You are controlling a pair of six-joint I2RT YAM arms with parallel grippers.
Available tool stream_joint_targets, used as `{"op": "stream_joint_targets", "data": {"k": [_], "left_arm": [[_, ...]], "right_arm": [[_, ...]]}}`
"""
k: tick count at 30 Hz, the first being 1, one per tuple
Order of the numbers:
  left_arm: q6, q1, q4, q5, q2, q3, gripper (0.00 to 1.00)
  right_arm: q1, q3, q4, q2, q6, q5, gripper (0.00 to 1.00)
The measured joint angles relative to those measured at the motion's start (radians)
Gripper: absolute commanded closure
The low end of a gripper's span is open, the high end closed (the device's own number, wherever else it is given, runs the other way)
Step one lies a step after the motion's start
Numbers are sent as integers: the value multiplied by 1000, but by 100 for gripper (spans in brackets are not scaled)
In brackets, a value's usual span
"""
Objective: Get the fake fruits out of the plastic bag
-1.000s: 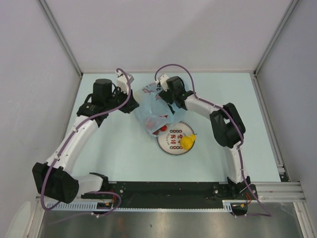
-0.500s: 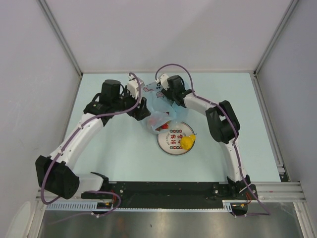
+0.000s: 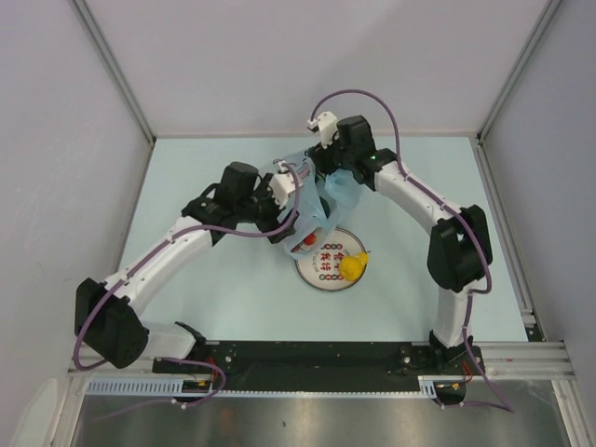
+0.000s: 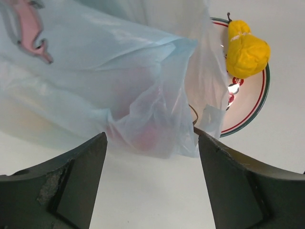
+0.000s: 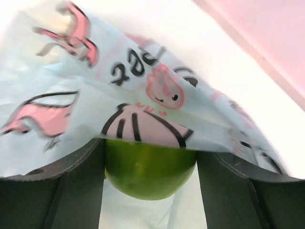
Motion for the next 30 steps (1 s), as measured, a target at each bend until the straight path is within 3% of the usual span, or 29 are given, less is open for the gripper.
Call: {"op": "stream_joint_targets", "data": {"k": [4,10,12,13,14,16,17,19,26,30], "left_arm": [[82,-86,3,-55,53,11,24],[179,-209,28,-191,127,15,22],[198,-233,45,-235,148,16,27],[207,-242,52,-256,158,16,33],[215,-251,61,-277,167,17,48],[225,-263,71,-319,185,23,63],[230,-267,74,-340,196,29,81],[240,-272,76,-376,214,45,100],[201,-266,60,-409,158,76,100],[113,-217,51,-359,57,76,100]], "right_arm": [[-2,-36,1,-84,46,-66,79],[-14,-97,-14,-97,76,-106,78],[-18,-109,-18,-97,83,-112,78],[-20,-112,-18,-97,86,-112,78],[-21,-113,-18,-97,90,-112,78],[-27,-113,-15,-97,94,-113,78],[-32,-115,-14,-98,97,-113,78],[-40,-122,-15,-103,100,-112,80],[-54,-145,-50,-191,101,-150,80],[-55,-169,-89,-317,100,-269,79]]}}
